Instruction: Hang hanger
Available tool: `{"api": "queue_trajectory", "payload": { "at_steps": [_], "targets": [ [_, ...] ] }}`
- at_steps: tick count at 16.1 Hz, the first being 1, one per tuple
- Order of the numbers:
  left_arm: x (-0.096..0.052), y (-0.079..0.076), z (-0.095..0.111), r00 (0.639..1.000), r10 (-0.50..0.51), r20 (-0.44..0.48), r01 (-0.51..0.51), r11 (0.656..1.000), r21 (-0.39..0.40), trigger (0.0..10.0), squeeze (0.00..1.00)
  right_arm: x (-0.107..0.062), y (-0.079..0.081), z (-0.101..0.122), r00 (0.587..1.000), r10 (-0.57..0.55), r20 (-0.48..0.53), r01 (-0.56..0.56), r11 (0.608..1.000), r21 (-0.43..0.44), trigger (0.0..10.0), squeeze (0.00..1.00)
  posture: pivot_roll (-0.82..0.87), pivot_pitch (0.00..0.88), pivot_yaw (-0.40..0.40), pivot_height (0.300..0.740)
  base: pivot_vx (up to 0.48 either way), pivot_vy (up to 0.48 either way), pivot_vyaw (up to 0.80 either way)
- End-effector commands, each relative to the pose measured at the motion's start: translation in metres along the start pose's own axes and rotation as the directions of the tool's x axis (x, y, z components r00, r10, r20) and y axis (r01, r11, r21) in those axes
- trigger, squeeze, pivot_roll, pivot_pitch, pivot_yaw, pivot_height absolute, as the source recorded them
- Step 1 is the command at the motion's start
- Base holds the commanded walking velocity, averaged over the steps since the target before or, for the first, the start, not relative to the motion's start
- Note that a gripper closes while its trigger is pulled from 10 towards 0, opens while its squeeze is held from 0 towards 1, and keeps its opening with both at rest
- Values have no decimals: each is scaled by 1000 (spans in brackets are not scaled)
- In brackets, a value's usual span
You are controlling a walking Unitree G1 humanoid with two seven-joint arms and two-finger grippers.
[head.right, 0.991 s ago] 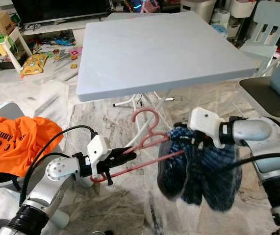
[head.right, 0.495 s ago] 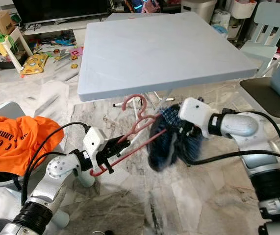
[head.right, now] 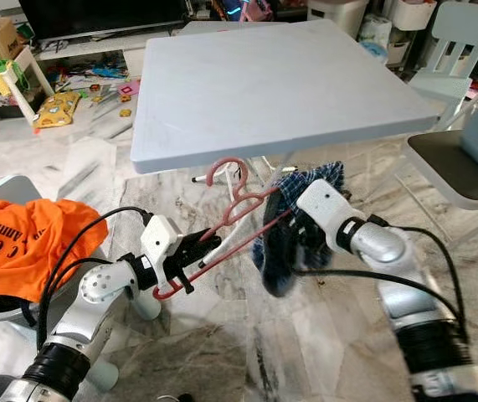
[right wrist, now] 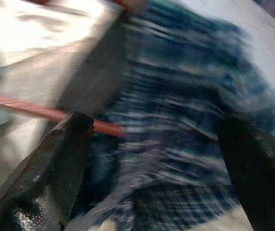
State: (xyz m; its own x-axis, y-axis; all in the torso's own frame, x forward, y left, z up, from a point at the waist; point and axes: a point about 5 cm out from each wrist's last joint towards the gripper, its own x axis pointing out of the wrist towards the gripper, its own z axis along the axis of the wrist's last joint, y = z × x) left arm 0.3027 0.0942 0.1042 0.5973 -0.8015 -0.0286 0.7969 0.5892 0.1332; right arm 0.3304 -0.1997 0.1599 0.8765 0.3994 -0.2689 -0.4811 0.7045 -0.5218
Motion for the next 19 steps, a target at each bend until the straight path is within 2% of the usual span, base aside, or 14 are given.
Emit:
{"api": "queue_trajectory", "payload": {
  "at_steps": [1,2,3,4,5,6,8,19],
  "targets": [
    [-1,7,5,1000,24,19,-24,999,21,0,0,-2,-5,-5,997,-72,-35,73,996,46,10000,1000,-202,82,62,740,0,0,0],
    [-1,6,5,1000,24,21,-24,1000,19,0,0,-1,-3,-11,994,-88,-69,93,993,76,10000,773,-202,82,61,740,0,0,0],
    [1,5,6,999,18,27,-18,1000,14,0,0,0,2,-14,992,-91,-87,100,990,100,10000,0,-202,80,61,740,0,0,0],
    [2,4,7,999,13,32,-13,1000,14,0,0,3,5,-14,992,-94,-80,105,984,144,10000,0,-201,79,60,740,0,0,0],
    [3,3,8,999,8,36,-9,1000,13,0,0,4,7,-13,993,-95,-76,106,981,161,7373,0,-200,79,61,740,0,0,0],
    [4,2,9,999,2,41,-3,1000,12,0,0,8,9,-11,992,-100,-72,112,976,187,0,0,-199,79,58,740,0,0,0],
    [4,1,9,999,-2,45,2,1000,11,0,0,14,14,-6,994,-95,-54,105,967,232,0,0,-196,77,56,740,0,0,0],
    [6,-3,11,998,-24,59,24,1000,-5,0,0,12,6,-20,981,-158,-117,186,939,290,0,0,-202,81,51,740,0,0,0]
  ]
}}
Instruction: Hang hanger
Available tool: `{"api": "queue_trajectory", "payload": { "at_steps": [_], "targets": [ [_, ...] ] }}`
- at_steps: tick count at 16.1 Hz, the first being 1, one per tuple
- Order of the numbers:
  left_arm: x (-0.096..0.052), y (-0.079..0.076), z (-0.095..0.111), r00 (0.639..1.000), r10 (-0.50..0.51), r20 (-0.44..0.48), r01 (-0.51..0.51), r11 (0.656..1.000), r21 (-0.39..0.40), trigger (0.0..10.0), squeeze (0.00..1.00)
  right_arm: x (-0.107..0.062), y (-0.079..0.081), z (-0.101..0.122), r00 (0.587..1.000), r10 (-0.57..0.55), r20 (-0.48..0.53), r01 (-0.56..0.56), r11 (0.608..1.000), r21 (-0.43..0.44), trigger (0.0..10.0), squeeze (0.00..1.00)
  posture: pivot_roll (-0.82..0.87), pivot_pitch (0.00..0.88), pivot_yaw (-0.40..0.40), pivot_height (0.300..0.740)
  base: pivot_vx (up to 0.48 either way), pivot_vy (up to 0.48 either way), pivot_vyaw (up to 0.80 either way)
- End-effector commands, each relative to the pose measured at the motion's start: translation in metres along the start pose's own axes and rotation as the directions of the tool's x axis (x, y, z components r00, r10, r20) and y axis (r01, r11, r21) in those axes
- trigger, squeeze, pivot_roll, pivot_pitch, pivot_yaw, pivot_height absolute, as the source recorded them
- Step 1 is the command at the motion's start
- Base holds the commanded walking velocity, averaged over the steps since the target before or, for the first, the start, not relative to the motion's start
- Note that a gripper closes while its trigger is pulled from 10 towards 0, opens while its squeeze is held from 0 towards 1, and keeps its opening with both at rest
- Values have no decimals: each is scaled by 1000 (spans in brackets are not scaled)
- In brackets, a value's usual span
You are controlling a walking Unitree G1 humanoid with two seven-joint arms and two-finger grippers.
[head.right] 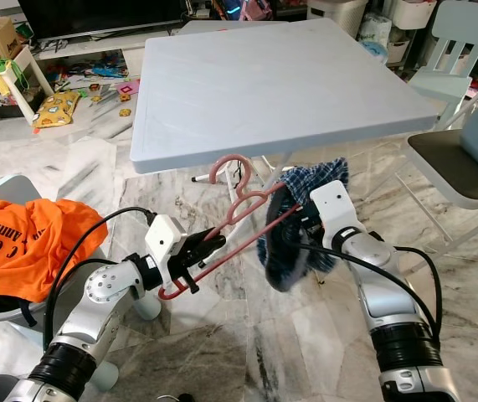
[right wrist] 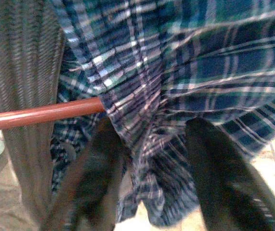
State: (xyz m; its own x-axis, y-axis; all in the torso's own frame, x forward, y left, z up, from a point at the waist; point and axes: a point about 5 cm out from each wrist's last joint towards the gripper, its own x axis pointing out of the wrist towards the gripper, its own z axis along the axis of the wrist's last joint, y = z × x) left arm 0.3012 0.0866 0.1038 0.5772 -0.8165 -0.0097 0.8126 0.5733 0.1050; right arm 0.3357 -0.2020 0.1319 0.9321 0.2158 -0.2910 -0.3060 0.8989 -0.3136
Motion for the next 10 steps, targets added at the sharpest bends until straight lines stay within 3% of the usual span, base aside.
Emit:
{"api": "queue_trajectory", "payload": {
  "at_steps": [1,7,10],
  "targets": [
    [1,2,11,999,-5,39,4,1000,23,0,0,1,-4,5,1000,-18,13,17,1000,18,0,0,-201,82,50,740,0,0,0],
    [1,-2,13,998,-31,49,30,999,19,0,0,2,-11,6,996,-80,28,79,996,44,0,0,-200,82,49,740,0,0,0],
    [-1,-1,11,999,-25,38,24,999,24,0,0,-1,-27,14,986,-156,66,152,986,64,0,0,-204,81,46,740,0,0,0]
  ]
}}
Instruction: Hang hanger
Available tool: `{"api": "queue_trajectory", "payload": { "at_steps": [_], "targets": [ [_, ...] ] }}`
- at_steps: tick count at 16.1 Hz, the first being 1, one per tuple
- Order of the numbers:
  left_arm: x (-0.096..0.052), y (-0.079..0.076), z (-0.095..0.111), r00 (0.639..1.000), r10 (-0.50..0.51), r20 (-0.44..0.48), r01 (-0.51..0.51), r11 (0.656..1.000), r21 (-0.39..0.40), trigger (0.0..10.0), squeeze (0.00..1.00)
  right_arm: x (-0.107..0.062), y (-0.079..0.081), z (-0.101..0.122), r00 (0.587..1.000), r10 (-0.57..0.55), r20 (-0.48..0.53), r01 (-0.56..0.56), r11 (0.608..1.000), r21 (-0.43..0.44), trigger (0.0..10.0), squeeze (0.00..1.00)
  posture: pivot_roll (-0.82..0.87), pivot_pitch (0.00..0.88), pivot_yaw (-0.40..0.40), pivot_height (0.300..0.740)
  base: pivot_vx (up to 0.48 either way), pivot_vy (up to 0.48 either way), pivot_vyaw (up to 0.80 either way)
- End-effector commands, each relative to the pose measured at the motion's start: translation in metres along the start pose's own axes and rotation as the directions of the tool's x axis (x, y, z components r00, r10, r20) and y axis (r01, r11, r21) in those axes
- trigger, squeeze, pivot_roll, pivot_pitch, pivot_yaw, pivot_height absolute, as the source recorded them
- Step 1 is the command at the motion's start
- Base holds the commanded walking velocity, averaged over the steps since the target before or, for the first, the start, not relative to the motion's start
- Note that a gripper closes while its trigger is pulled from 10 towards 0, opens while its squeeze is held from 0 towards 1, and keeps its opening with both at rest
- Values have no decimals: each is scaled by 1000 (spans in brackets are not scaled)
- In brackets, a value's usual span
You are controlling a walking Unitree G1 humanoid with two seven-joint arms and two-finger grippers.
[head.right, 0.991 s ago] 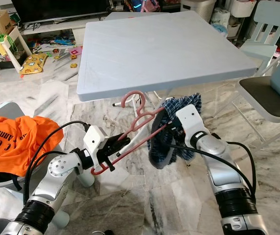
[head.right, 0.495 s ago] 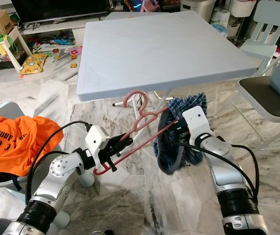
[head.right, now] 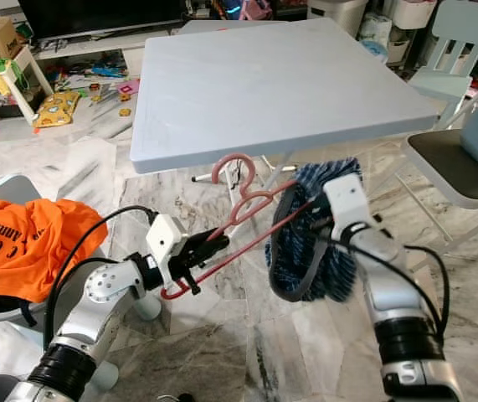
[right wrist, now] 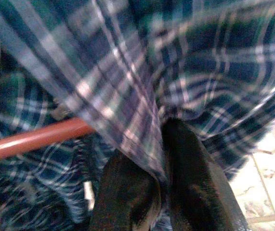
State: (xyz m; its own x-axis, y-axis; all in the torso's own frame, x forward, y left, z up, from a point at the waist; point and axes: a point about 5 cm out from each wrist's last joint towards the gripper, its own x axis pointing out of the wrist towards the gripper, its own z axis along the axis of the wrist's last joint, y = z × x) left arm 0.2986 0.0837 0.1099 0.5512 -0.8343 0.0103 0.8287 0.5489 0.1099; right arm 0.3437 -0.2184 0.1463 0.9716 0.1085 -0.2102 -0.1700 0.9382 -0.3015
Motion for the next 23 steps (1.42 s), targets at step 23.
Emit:
{"api": "queue_trajectory", "payload": {
  "at_steps": [23],
  "targets": [
    [-83,-19,-3,960,269,-78,-275,959,-70,0,0,-2,-56,-2,877,-474,-82,477,833,282,0,0,-165,96,44,740,0,0,0]
  ]
}}
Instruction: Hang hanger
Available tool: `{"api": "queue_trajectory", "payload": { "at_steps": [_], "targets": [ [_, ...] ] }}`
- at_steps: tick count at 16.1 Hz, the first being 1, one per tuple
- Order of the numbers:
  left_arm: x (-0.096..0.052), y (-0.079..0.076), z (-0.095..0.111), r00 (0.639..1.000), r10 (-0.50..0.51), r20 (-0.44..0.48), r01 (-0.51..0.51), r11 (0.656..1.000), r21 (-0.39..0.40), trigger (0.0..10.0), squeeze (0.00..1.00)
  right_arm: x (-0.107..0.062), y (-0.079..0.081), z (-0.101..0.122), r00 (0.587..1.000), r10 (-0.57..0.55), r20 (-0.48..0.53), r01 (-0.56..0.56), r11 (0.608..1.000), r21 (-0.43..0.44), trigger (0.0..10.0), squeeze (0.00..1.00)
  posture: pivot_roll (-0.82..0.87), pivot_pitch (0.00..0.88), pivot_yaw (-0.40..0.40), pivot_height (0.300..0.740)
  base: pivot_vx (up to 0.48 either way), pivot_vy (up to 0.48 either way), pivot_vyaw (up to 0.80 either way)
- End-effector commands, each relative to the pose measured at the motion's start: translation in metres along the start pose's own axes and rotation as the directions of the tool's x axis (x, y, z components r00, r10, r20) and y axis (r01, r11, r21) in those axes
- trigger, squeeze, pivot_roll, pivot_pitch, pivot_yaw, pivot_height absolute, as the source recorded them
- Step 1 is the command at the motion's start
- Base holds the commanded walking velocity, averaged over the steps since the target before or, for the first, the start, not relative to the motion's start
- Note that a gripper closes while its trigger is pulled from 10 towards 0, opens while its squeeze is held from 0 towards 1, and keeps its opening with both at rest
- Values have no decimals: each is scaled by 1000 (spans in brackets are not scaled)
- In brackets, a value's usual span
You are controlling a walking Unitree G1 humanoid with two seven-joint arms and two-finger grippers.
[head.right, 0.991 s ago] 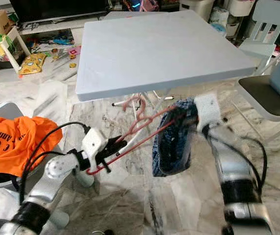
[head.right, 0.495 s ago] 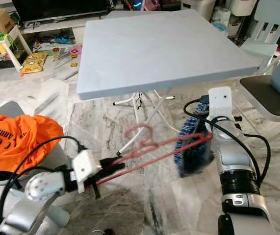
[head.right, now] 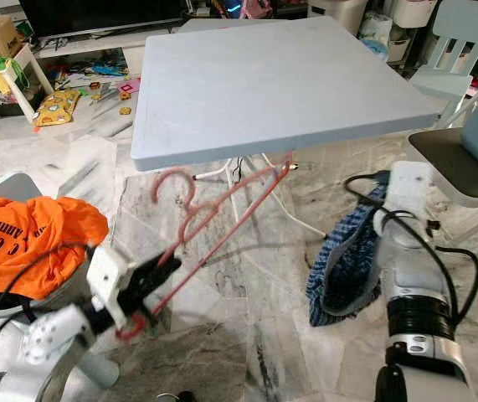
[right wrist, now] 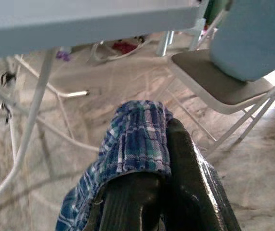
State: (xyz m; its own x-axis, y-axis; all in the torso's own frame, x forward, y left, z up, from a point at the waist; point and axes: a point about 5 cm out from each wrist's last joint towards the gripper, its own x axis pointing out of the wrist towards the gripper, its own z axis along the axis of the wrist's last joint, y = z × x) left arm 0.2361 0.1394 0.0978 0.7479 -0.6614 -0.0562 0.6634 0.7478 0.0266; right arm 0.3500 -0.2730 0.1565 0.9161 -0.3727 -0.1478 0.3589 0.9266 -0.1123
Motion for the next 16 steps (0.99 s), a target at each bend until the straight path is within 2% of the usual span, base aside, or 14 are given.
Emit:
{"api": "queue_trajectory", "payload": {
  "at_steps": [1,2,3,4,5,6,7,8,11,12,15,16],
  "targets": [
    [-1,7,5,998,70,7,-70,998,0,0,0,-2,6,6,999,32,39,-33,999,26,0,0,-160,97,44,740,0,0,0],
    [3,17,5,984,179,6,-179,984,10,1412,0,-4,14,3,996,92,19,-92,996,-12,9843,0,-158,96,44,740,0,0,0],
    [5,26,6,958,285,4,-285,958,18,9176,0,-6,19,0,991,133,-2,-133,989,-65,10000,0,-157,95,44,740,0,0,0],
    [7,36,4,915,404,-15,-404,915,-16,10000,0,-10,26,2,985,172,28,-170,983,-70,10000,0,-157,89,44,740,0,0,0],
    [8,42,2,878,477,-38,-478,877,-45,10000,0,-15,32,4,975,215,59,-211,975,-65,10000,0,-158,86,45,740,0,0,0],
    [10,44,3,858,513,-31,-514,856,-55,10000,0,-21,40,7,958,270,95,-269,963,-30,10000,0,-158,79,43,740,0,0,0],
    [12,45,7,837,547,-14,-547,836,-41,10000,0,-28,45,9,940,310,142,-308,951,-35,10000,0,-157,74,42,740,0,0,0],
    [16,44,8,828,561,-3,-560,827,-34,10000,0,-37,51,7,915,362,179,-370,929,12,10000,0,-157,62,33,740,0,0,0],
    [24,36,9,833,554,6,-553,831,-54,10000,0,-53,63,2,872,442,213,-462,885,54,10000,0,-152,52,45,740,0,0,0],
    [26,36,12,835,550,26,-549,835,-52,10000,0,-62,70,2,840,491,232,-510,860,27,10000,0,-152,49,53,740,0,0,0],
    [29,37,13,836,549,21,-548,836,-31,10000,0,-69,79,6,810,518,277,-544,839,23,10000,0,-147,44,61,740,0,0,0],
    [30,38,12,851,523,38,-524,852,-2,10000,0,-68,82,10,802,521,292,-553,833,31,10000,0,-149,44,64,740,0,0,0]
  ]
}}
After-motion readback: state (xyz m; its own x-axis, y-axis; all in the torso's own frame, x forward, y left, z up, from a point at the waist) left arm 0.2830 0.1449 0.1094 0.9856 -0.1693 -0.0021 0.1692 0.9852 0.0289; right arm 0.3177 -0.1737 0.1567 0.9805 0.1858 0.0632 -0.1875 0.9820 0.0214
